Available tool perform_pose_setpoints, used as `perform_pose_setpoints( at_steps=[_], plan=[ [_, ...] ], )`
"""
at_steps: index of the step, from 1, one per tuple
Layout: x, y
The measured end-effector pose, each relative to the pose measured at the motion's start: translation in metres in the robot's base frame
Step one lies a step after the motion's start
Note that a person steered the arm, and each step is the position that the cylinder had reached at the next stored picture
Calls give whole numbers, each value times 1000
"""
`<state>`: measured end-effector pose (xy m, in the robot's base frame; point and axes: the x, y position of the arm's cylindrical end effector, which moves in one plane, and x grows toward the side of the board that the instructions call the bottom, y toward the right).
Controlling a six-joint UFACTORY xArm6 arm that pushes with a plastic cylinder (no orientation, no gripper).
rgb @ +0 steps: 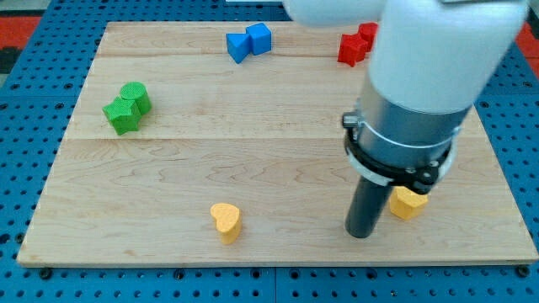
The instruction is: Move the yellow hexagon to the bottom right
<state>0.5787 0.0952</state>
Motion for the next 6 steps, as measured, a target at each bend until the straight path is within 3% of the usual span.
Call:
perform_pose_setpoints(
  at_steps=[1, 3, 4, 5, 6],
  plan=[
    [-19, 21],
    [-16, 63],
    [23, 6],
    [40, -27],
    [36, -112]
  ],
)
